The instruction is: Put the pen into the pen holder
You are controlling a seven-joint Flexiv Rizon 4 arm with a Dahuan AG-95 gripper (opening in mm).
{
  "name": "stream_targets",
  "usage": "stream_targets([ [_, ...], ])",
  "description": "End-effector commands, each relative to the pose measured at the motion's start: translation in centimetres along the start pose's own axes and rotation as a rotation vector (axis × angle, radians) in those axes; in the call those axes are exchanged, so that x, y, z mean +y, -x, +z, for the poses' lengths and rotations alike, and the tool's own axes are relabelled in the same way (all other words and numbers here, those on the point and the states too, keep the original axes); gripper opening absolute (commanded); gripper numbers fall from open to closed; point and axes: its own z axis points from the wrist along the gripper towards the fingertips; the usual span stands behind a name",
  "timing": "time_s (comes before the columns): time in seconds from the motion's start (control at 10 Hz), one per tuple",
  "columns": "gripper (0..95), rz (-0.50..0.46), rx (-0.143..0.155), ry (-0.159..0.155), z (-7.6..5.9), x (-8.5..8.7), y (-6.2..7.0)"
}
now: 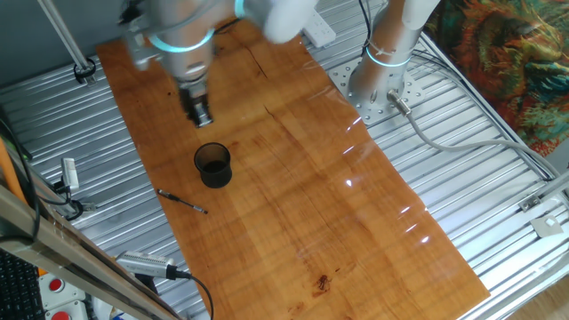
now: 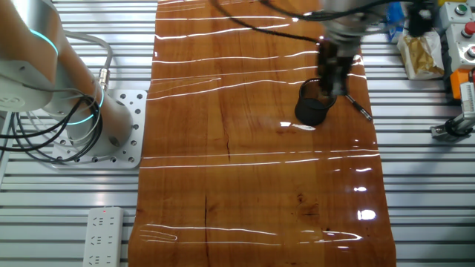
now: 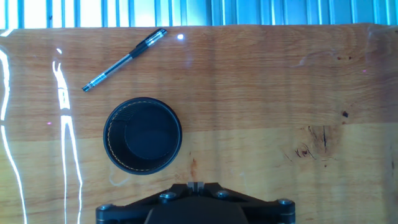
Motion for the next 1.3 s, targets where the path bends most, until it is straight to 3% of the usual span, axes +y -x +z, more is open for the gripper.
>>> stream_targets([
  [0.1, 0.0, -0.001, -0.006, 0.000, 0.8, 0.0, 2.7],
  [0.5, 0.0, 0.042, -0.006, 0.014, 2.1, 0.7, 7.0],
  [0.7, 0.0, 0.116, -0.005, 0.055, 3.5, 1.1, 8.7],
  [0.8, 0.0, 0.159, -0.003, 0.076, 4.2, 1.6, 8.9],
  [1.0, 0.0, 0.191, -0.007, 0.081, 5.8, 3.1, 9.1],
  [1.3, 0.0, 0.211, -0.014, 0.085, 8.3, 3.9, 9.5],
])
